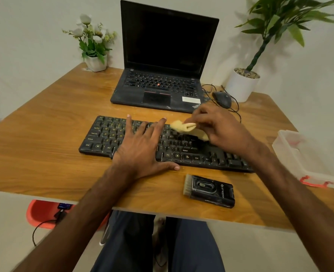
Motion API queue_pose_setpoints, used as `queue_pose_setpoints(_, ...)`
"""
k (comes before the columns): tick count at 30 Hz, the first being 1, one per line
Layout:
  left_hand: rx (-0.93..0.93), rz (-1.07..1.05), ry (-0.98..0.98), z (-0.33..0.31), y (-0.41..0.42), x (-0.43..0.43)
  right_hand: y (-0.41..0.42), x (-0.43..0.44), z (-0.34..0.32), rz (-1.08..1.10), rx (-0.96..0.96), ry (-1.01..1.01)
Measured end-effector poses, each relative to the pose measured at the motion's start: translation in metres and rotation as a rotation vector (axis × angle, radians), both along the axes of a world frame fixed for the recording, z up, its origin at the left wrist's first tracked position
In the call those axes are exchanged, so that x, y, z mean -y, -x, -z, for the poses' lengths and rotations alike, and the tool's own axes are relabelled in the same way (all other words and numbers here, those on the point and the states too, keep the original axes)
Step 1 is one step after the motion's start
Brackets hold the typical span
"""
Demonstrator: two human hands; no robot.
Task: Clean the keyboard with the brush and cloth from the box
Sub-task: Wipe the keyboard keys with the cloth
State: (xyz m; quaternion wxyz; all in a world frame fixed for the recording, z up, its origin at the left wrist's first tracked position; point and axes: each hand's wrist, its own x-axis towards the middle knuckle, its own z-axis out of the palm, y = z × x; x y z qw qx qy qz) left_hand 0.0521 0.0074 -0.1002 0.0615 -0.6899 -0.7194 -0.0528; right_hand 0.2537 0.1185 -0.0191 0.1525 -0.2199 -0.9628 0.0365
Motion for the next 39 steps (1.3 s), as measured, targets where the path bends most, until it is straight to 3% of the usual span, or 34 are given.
queue_pose_setpoints(1,0.005,0.002,-0.006,0.000,0.000,0.000,0.002,0.005,0.006,-0.001,-0.041,-0.014)
queue_pose_setpoints(5,0.009,0.001,-0.024,0.003,0.001,-0.001,0.004,0.029,0.041,-0.053,0.102,-0.040)
queue_pose_setpoints(11,0.053,-0.004,-0.051,0.002,0.001,0.000,-0.008,0.024,0.022,-0.174,0.187,0.177)
queue_pose_setpoints(14,0.066,0.003,-0.061,0.003,0.001,0.001,-0.002,0.009,0.008,-0.051,0.128,0.251)
queue_pose_setpoints(17,0.075,0.009,-0.076,0.004,0.002,0.002,0.018,-0.008,0.012,0.215,-0.044,0.066)
queue_pose_setpoints(19,0.069,0.006,-0.087,0.004,0.001,0.001,0.034,-0.005,0.024,0.284,-0.007,-0.045)
queue_pose_setpoints(24,0.088,-0.004,-0.090,0.002,0.001,0.001,0.044,0.020,0.038,0.162,0.103,-0.052)
queue_pose_setpoints(30,0.094,-0.011,-0.080,0.001,0.000,0.002,0.032,0.018,0.011,-0.021,0.248,0.084)
queue_pose_setpoints(35,0.097,0.001,-0.104,0.003,0.001,0.003,0.044,0.001,0.016,0.200,-0.017,-0.041)
queue_pose_setpoints(39,0.090,0.011,-0.107,0.004,0.002,0.002,0.056,0.016,0.043,0.108,0.058,-0.035)
